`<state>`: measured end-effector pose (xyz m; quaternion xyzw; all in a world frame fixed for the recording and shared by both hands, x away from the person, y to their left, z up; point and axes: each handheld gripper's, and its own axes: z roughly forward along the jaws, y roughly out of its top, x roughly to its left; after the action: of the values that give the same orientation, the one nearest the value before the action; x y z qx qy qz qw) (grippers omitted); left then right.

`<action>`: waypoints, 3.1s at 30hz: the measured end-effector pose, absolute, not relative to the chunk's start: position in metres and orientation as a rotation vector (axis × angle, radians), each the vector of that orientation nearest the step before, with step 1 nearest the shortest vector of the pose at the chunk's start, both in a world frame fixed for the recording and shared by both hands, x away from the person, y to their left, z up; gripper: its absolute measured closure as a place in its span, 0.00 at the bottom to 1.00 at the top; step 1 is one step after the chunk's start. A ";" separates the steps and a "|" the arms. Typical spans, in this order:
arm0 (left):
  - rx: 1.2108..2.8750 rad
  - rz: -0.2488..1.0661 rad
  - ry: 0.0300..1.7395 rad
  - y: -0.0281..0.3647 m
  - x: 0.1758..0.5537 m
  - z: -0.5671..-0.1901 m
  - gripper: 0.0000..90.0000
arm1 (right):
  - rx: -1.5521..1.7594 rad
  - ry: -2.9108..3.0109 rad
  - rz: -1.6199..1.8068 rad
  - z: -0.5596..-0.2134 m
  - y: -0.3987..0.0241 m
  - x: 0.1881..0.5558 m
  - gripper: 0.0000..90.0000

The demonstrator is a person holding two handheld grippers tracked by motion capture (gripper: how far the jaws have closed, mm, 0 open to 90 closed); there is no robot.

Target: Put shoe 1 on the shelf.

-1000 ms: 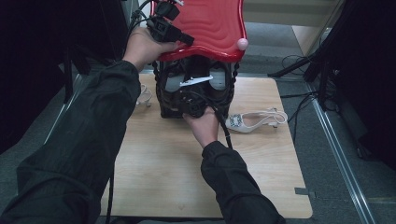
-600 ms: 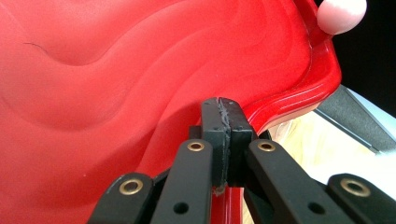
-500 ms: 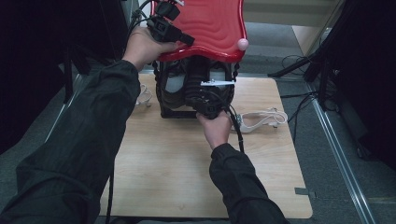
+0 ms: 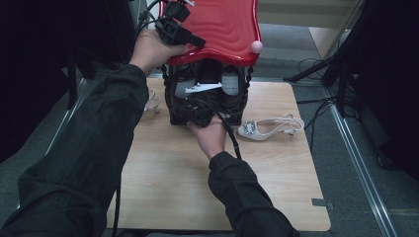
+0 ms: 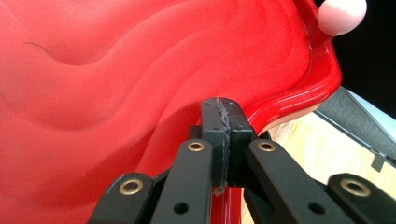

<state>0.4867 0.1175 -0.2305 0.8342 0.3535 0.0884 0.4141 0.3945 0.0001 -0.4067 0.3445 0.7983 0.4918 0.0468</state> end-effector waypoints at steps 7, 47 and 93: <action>2.099 0.223 0.883 0.118 0.487 -0.230 1.00 | 1.070 2.430 1.508 -0.405 -0.006 0.399 1.00; 2.091 0.228 0.888 0.118 0.487 -0.231 1.00 | 1.098 2.361 1.406 -0.400 -0.048 0.413 1.00; 2.097 0.167 0.860 0.125 0.444 -0.218 0.48 | 1.107 2.520 1.415 -0.418 -0.083 0.363 0.69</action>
<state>0.4440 0.1250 -0.2175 0.8369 0.3434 0.0668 0.4211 0.3634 -0.0830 -0.4179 0.3577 0.8140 0.4571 0.0234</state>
